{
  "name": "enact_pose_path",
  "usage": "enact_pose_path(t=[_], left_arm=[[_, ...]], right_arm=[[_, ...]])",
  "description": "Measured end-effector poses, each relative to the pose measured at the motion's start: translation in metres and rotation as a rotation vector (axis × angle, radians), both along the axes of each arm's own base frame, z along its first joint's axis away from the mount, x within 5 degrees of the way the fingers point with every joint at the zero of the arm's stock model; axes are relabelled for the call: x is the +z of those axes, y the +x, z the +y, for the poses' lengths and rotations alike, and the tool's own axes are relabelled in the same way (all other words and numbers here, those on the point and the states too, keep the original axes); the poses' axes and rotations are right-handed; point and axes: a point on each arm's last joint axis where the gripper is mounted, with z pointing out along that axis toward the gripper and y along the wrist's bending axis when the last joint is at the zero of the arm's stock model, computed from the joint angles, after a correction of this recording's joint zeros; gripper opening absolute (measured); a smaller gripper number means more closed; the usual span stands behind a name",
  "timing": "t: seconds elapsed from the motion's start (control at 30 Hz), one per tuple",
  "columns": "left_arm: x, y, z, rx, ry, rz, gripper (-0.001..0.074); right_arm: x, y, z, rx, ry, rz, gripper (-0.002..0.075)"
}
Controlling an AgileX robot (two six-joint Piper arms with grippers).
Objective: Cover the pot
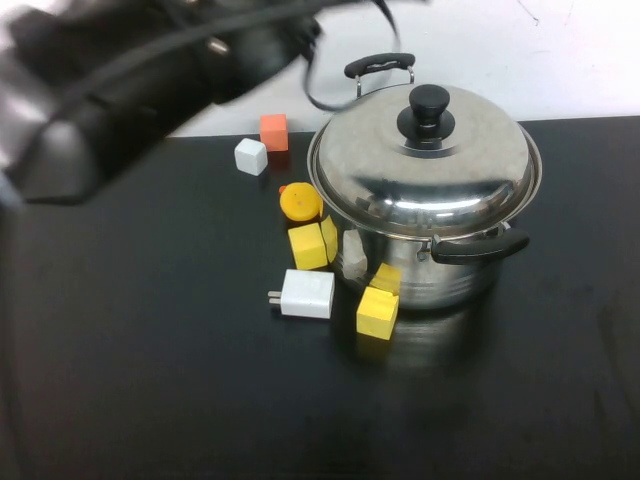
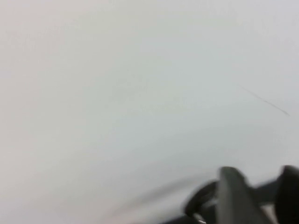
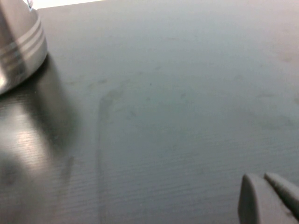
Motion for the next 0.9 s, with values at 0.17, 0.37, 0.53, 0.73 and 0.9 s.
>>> enact_pose_path(t=[0.17,0.37,0.53,0.73,0.9], left_arm=[[0.037,-0.027,0.031,0.057,-0.048,-0.051,0.0028],[0.07,-0.068,0.071,0.111,-0.154,-0.008,0.0001],[0.082,-0.099,0.106,0.202,-0.2,0.088,0.0],[0.076,-0.121,0.136,0.377,-0.21,0.247,0.0],[0.069,-0.125,0.14,0.437,-0.211,0.322,-0.0001]], right_arm=[[0.0,0.0,0.0,0.0,0.0,0.0,-0.0002],[0.0,0.0,0.0,0.0,0.0,0.0,-0.0002],[0.0,0.0,0.0,0.0,0.0,0.0,-0.0002],[0.0,0.0,0.0,0.0,0.0,0.0,-0.0002],[0.0,0.0,0.0,0.0,0.0,0.0,-0.0002]])
